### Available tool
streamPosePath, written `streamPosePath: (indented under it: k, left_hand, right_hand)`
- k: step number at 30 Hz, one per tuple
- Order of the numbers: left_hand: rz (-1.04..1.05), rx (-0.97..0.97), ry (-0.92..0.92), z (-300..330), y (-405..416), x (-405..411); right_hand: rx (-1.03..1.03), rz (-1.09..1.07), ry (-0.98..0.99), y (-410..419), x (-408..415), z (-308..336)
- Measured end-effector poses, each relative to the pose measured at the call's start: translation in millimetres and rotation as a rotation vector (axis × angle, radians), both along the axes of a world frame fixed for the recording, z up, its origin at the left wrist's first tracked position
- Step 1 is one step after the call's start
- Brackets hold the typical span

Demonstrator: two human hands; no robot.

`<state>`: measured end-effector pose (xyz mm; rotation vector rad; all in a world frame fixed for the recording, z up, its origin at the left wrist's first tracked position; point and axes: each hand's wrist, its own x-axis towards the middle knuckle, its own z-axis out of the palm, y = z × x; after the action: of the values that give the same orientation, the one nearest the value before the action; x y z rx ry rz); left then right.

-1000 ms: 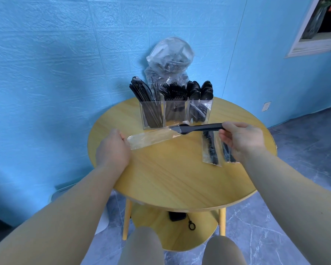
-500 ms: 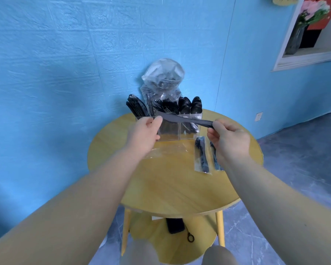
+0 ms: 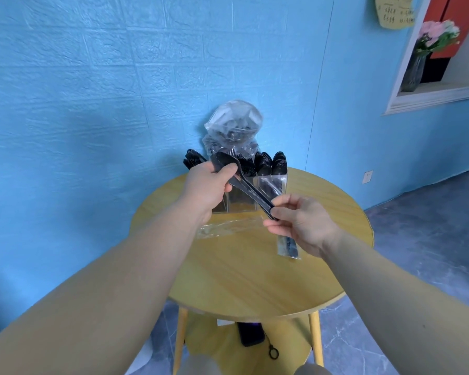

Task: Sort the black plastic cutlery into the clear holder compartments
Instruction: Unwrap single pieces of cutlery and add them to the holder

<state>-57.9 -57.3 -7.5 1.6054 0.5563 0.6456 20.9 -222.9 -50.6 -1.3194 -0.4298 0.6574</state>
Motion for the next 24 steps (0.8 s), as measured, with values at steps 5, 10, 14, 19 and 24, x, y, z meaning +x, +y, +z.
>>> streamPosePath:
  k: [5,10,14,19,24]
  left_hand:
    - [0.000,0.007,0.019,-1,-2,1]
    - [-0.025,0.139,0.033,0,-3,2]
    - [-0.071,0.306,0.049,0,-4,2]
    - [-0.116,0.360,0.021,3,-1,1]
    - [-0.126,0.509,0.108,18,9,-4]
  right_hand:
    - [-0.154,0.117,-0.111,3,0,-1]
    - [-0.278,0.224,-0.194,7,0,1]
    - [-0.247,0.113,-0.420,21,2,29]
    - [-0.094,-0.030,-0.603,42,3,64]
    - [-0.160,-0.213,-0.693,46,26,61]
